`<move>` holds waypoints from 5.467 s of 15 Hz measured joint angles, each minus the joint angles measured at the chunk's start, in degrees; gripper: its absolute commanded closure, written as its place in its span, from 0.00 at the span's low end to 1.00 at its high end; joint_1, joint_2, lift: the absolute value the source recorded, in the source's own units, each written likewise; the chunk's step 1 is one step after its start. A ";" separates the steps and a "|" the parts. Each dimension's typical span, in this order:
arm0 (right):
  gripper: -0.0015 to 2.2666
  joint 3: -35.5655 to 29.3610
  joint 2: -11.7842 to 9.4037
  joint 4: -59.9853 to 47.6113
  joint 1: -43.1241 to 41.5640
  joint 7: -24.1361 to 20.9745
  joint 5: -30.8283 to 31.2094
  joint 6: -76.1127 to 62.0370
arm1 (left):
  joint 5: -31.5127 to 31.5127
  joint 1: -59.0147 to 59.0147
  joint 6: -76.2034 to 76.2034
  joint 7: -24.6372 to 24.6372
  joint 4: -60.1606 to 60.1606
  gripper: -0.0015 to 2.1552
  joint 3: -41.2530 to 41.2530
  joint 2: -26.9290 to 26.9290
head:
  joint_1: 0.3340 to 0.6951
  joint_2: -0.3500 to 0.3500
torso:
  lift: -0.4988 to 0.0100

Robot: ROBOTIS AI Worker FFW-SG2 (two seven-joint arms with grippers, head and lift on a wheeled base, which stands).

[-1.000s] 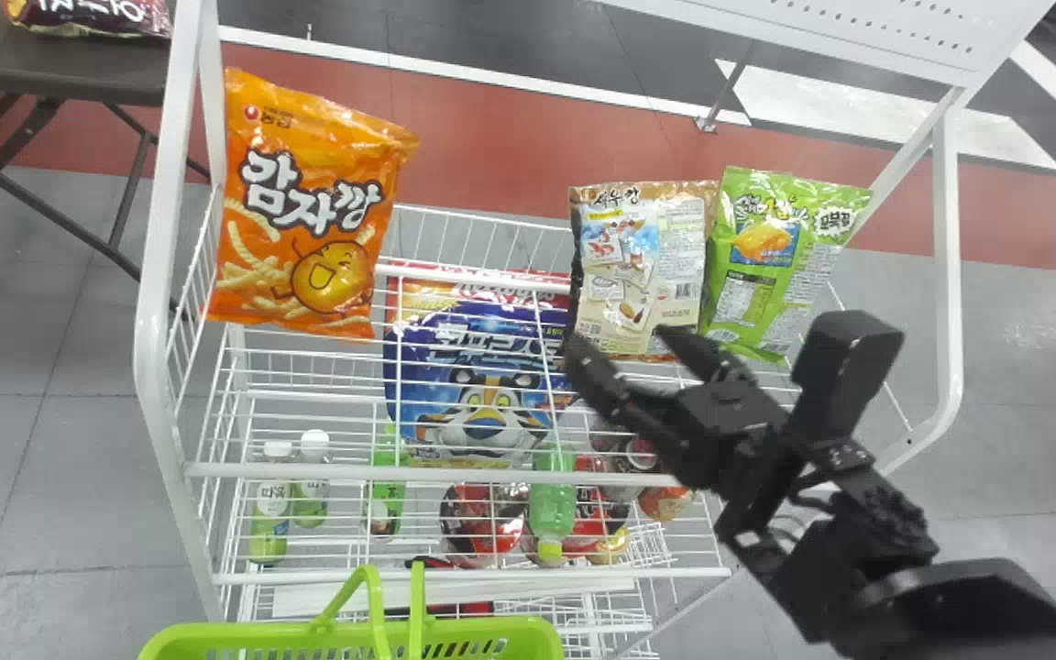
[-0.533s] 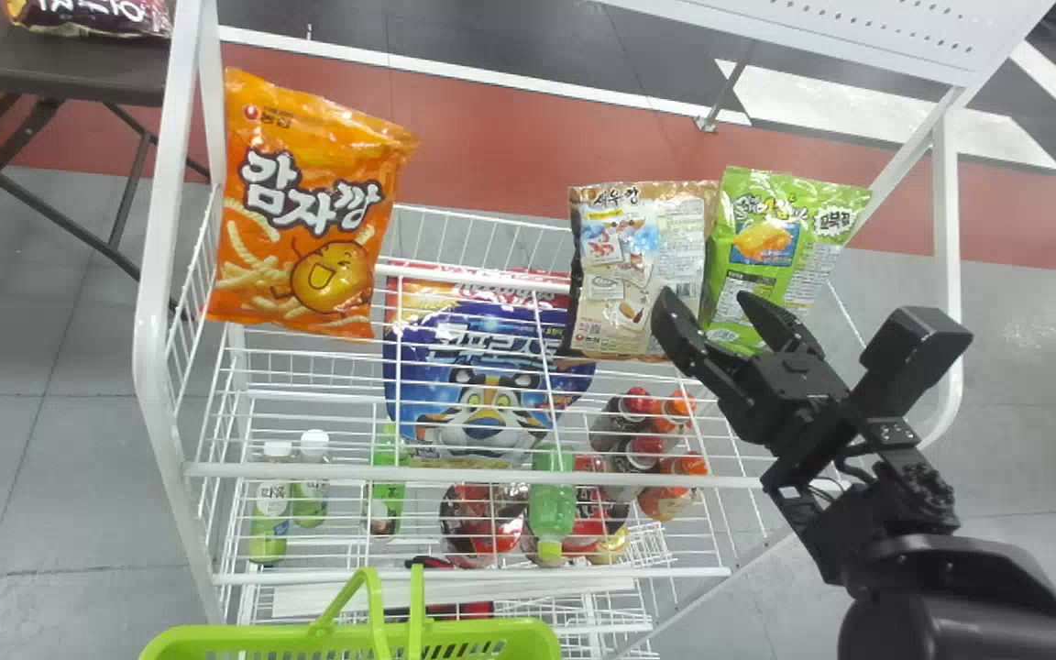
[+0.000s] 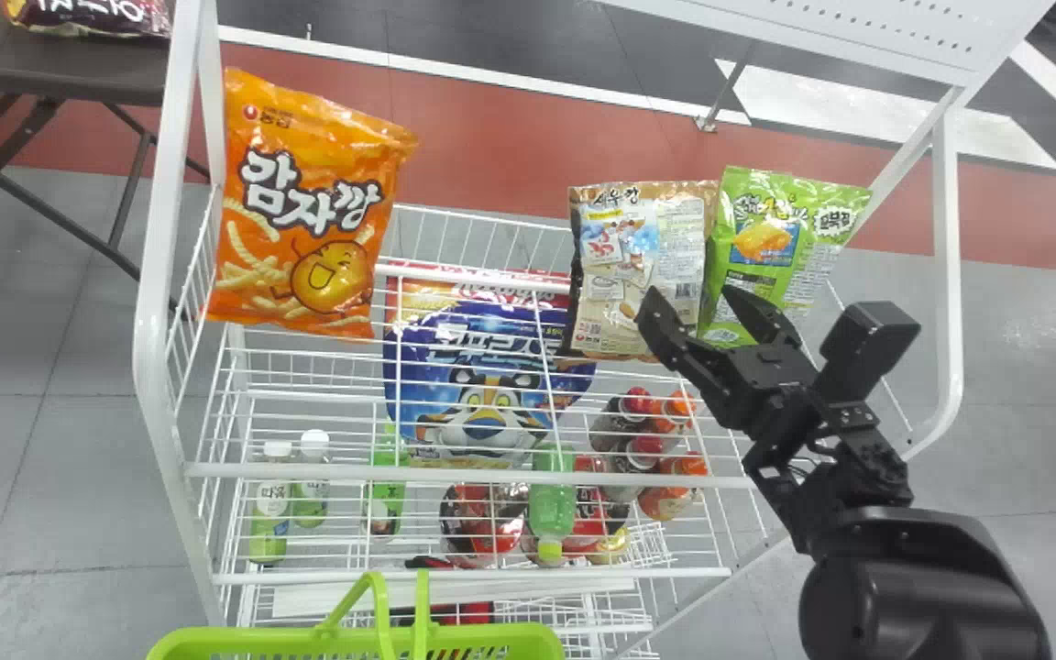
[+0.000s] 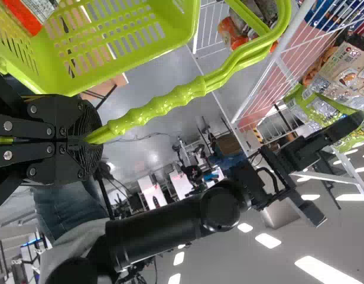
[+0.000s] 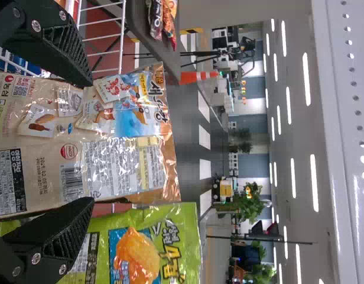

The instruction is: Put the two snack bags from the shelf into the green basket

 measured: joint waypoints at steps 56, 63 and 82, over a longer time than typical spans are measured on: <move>0.99 24.34 -0.13 -35.34 19.50 -7.95 -3.30 74.28 | 0.29 0.66 -0.73 0.12 0.29 0.92 -0.29 -0.70 | 1.00 0.00 | 0.96; 0.03 26.39 -1.15 -33.77 18.06 -5.63 -2.12 74.28 | 0.02 1.41 -1.88 -0.10 0.26 0.92 -0.62 -0.70 | 1.00 0.00 | 0.96; 0.06 12.74 3.79 -29.46 22.50 -4.11 -2.81 12.69 | -1.03 1.42 -2.77 0.52 0.72 0.92 -2.02 -0.76 | 1.00 0.00 | 0.96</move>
